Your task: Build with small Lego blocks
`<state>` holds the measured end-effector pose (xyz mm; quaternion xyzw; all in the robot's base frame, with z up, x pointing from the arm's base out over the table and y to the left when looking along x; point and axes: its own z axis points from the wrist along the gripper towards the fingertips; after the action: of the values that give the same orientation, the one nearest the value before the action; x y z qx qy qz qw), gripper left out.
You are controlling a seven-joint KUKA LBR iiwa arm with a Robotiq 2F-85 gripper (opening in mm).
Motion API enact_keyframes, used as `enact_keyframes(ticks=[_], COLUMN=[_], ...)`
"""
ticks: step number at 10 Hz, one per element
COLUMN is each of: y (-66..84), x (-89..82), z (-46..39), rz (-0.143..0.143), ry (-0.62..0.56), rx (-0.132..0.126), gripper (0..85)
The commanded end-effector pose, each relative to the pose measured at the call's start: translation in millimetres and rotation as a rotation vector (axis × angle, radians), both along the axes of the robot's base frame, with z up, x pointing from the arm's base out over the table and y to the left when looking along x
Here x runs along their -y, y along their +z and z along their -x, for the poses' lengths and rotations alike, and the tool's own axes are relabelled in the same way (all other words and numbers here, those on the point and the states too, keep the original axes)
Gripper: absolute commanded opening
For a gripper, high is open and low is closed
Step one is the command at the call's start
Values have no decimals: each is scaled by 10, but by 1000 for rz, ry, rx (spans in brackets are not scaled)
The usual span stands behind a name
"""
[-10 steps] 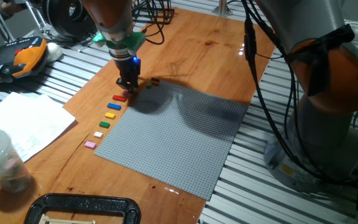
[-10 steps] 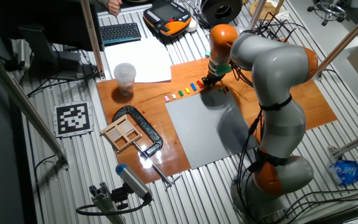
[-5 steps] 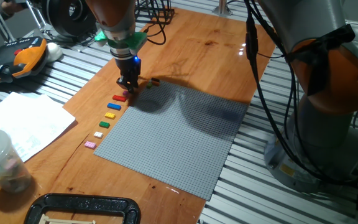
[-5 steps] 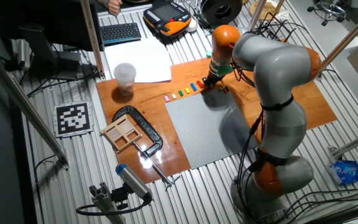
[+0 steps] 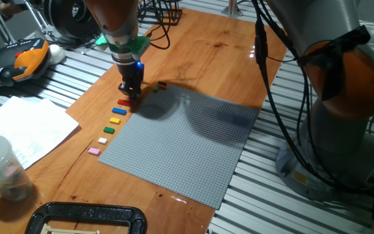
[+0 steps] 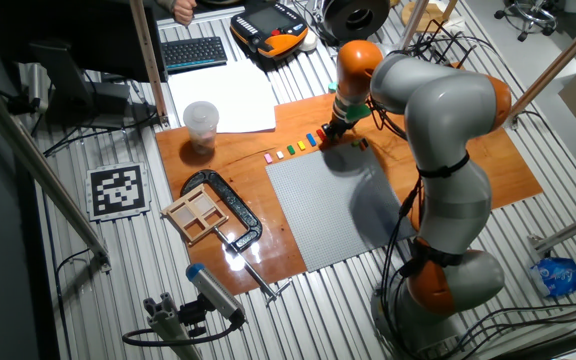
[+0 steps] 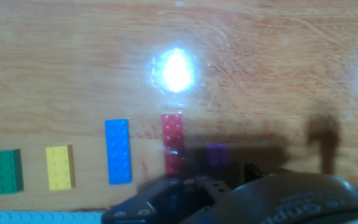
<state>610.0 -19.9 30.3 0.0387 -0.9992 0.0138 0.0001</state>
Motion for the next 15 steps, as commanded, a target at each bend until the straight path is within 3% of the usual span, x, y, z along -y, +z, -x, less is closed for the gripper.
enact_keyframes(ticks=[1,5,6,15], y=[-9,-35,-12,-39], x=[-13,8,22,-7], z=[-7,-43,-58,-151], rz=[0,5,3,14], ry=[0,11,10,21], rx=[0,-1,-7,-7], gripper=[170,170,340,340])
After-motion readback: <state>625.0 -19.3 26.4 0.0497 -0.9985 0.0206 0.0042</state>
